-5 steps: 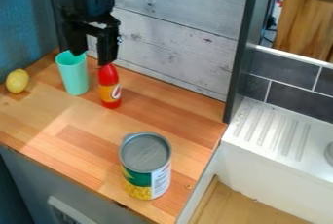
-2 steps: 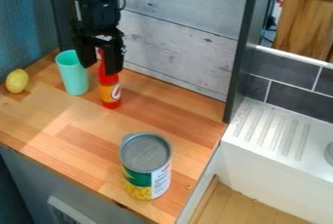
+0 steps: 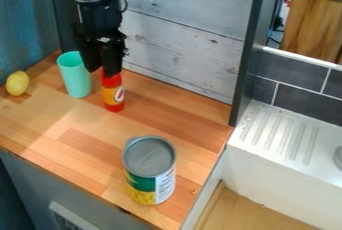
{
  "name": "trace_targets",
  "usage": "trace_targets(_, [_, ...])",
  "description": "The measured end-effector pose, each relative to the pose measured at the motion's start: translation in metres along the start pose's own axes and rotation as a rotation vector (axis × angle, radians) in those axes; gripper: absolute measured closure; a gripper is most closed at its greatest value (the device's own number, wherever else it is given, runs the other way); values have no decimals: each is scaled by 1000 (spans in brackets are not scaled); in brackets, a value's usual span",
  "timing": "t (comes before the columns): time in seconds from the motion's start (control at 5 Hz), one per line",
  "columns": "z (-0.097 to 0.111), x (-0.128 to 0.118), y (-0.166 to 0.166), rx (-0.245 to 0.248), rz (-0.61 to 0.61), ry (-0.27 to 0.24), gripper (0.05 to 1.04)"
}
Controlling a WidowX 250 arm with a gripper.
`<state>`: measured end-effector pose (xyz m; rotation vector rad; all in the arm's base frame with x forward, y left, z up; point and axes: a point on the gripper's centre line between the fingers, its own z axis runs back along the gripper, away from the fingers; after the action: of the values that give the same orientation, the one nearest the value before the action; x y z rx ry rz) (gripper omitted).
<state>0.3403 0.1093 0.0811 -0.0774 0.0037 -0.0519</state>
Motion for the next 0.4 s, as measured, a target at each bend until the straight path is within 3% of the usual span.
trace_targets(0.2, [-1,0,1,-4,21,-5,699])
trace_targets(0.4, [1,-8,0,-8,41,38,738])
